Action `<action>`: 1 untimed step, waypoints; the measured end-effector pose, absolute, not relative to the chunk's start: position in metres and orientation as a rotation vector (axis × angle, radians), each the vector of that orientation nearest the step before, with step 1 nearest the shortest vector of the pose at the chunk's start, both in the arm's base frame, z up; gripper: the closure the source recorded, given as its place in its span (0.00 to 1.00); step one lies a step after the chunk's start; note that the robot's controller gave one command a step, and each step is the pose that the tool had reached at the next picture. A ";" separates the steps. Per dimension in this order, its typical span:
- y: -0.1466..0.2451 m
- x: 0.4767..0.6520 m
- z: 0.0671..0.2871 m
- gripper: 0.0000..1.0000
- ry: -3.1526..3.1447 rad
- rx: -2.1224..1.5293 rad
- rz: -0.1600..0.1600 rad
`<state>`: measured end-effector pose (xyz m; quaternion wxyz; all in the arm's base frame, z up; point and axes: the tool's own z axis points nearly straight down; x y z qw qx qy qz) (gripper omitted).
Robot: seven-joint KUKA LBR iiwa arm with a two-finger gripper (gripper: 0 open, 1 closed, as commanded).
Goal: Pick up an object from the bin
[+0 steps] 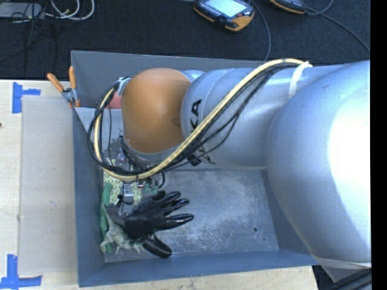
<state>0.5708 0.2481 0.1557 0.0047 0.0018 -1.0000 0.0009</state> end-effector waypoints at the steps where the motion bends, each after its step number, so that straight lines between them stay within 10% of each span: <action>1: 0.247 0.573 0.161 0.00 -3.140 -0.002 0.000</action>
Offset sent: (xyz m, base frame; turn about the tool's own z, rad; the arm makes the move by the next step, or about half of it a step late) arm -0.0032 -0.0058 -0.0857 0.2988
